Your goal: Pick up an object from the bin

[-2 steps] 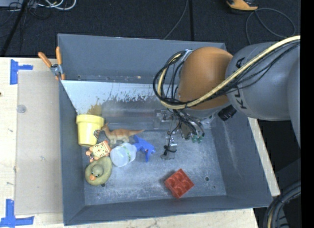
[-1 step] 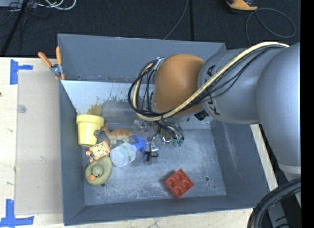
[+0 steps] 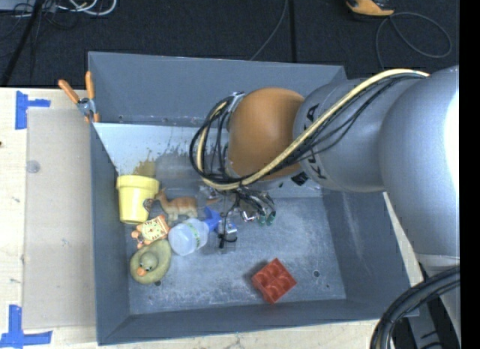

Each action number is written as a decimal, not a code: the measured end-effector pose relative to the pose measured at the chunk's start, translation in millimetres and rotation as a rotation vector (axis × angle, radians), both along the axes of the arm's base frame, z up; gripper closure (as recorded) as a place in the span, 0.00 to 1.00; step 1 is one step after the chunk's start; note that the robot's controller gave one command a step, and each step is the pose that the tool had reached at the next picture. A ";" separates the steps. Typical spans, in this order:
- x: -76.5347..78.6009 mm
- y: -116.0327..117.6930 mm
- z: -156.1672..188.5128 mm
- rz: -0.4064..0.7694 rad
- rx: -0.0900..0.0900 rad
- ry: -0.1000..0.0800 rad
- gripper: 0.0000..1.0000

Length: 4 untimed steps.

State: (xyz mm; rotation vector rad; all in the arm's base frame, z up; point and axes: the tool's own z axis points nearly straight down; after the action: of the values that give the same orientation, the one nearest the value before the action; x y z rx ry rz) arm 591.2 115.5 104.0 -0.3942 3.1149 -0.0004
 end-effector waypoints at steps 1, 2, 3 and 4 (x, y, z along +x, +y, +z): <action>4.3 12.0 -21.4 0.126 -0.001 -0.001 0.00; 7.9 23.6 -27.8 0.185 0.004 -0.020 1.00; 7.9 23.5 -27.8 0.185 0.004 -0.020 1.00; 8.0 23.5 -26.1 0.184 0.004 -0.020 1.00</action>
Offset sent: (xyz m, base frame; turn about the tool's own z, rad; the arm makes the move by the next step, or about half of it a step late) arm 0.0019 0.0231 -0.0340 -0.1908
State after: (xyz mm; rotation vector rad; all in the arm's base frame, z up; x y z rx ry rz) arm 599.2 138.9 77.9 -0.6748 3.0454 0.0026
